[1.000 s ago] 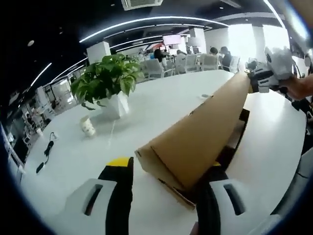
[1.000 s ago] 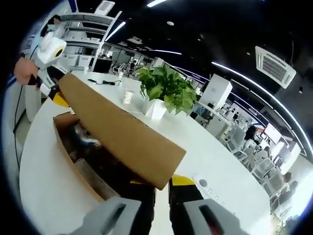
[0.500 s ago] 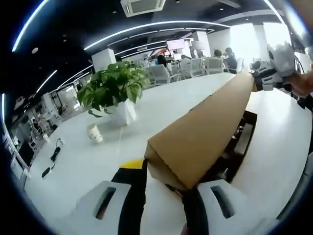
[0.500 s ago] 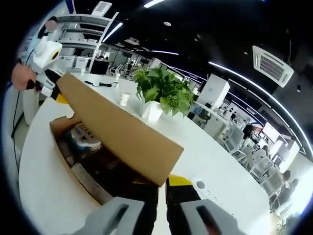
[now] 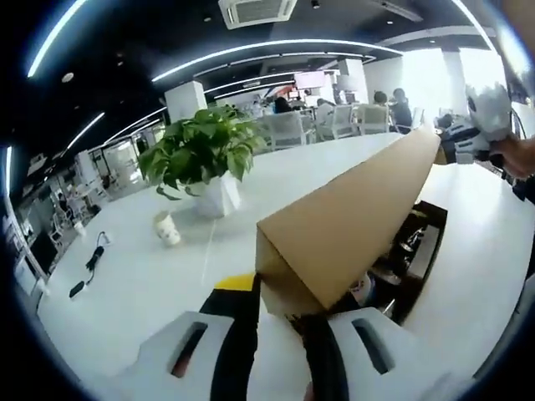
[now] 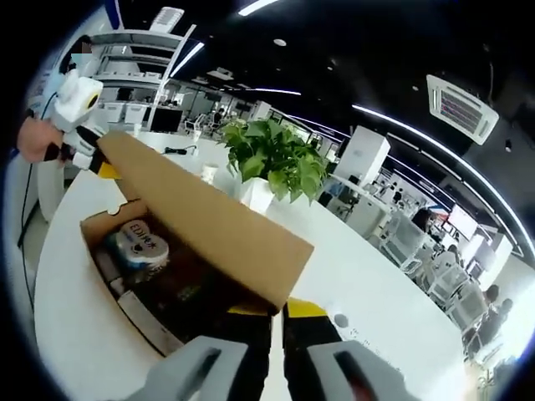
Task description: Operate the shoe box by opening the lid, removing the specified soft item, and placing it in the target area until the item is outside and the box remains undamaged.
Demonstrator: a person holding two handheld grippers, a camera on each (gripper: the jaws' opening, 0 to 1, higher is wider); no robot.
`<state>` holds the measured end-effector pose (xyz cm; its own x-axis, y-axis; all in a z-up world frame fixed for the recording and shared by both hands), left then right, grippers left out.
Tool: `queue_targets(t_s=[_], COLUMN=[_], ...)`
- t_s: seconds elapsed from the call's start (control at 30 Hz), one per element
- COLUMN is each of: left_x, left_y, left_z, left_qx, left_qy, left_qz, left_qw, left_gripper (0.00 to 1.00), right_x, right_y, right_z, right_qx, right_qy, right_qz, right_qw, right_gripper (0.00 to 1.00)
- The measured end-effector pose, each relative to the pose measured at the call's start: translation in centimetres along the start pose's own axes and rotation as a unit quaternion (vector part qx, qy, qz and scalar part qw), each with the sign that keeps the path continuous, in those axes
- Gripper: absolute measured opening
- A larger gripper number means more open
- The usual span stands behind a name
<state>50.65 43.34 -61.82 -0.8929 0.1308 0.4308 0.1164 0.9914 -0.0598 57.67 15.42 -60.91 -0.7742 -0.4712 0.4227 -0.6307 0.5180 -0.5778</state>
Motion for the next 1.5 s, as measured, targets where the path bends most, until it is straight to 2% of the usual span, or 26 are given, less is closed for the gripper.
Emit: queue_targets(t_s=[0.53, 1.0, 1.5], left_x=[-0.9, -1.8, -3.3], left_y=[1.0, 1.8, 2.7], left_z=[-1.5, -2.3, -3.2], left_qx=[0.014, 0.023, 0.037], left_qy=[0.000, 0.004, 0.013], left_qz=[0.000, -0.001, 0.003], left_qw=[0.9999, 0.9997, 0.9992], left_gripper=[0.11, 0.09, 0.07], right_x=[-1.6, -2.4, -4.3], right_y=[-1.6, -2.4, -3.8], right_z=[-1.3, -2.1, -2.9], right_qx=[0.003, 0.012, 0.029], right_qy=[-0.002, 0.000, 0.010], right_qz=[-0.002, -0.009, -0.021], right_qw=[1.0000, 0.9999, 0.9993], right_gripper=[0.00, 0.00, 0.00])
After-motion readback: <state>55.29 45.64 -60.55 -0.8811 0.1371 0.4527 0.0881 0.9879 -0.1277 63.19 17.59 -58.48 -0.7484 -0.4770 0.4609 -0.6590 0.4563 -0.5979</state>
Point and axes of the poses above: the point that each gripper's makers call its tool centre point, and the gripper's own axes: x roughly backward along the fingers, y roughly to its left, z roughly out of its underside, the point moved 1 cm from there along x, roughly backward along the fingers, and after that the axes turned 15 degrees about x, right-handed, at the moved point
